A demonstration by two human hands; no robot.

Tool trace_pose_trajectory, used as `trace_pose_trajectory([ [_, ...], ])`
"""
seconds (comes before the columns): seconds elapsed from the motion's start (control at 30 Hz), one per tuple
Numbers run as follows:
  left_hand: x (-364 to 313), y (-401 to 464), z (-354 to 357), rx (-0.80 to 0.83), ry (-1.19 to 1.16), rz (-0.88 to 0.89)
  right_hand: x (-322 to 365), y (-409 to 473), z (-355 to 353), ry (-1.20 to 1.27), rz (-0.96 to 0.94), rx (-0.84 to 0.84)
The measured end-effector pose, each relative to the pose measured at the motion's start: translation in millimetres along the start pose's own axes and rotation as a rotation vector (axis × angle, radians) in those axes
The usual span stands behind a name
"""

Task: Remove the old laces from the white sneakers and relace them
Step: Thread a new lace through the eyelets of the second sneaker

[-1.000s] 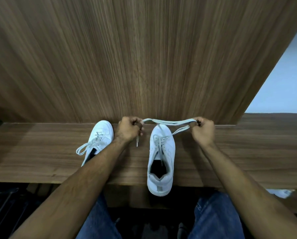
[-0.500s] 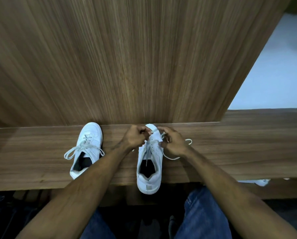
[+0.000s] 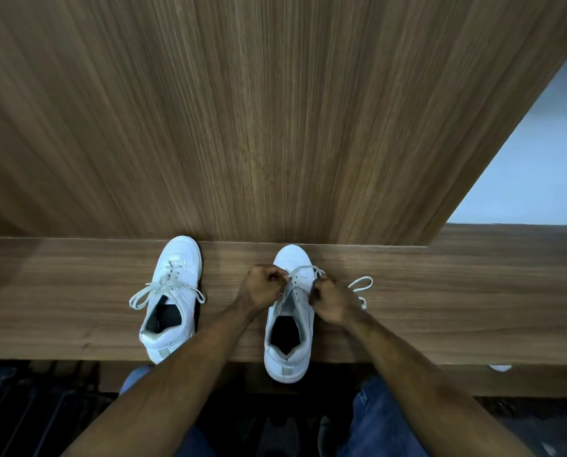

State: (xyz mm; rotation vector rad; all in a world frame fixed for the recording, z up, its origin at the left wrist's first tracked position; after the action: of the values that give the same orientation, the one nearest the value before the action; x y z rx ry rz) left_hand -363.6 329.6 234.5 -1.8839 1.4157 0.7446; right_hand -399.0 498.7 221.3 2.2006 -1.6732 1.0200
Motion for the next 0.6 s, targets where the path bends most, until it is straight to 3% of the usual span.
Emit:
trace_pose_trajectory([
  [0.2, 2, 3, -4, -0.005, 0.024, 0.042, -37, -6, -42, -0.025, 0.314, -0.259],
  [0.27, -1, 6, 0, 0.015, 0.056, 0.083, -37, -3, -45, -0.013, 0.203, -0.238],
  [0.4, -18, 6, 11, 0.075, 0.096, 0.152, -2, 2, -26, 0.095, -0.266, -0.036],
  [0.6, -19, 6, 9, 0.054, 0.156, 0.13, 11, 2, -20, -0.149, -0.212, -0.133],
])
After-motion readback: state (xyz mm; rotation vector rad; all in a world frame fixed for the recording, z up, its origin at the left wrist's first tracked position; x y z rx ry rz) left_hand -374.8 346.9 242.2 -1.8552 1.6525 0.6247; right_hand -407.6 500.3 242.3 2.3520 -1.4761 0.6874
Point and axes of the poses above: each hand's wrist, its own y-axis towards the middle knuckle, its own z-axis out of the palm, x = y × z, the point moved 3 cm from there along y, towards the middle knuckle, and after that the axes turned 12 degrees about y, right-handed, at the moved point
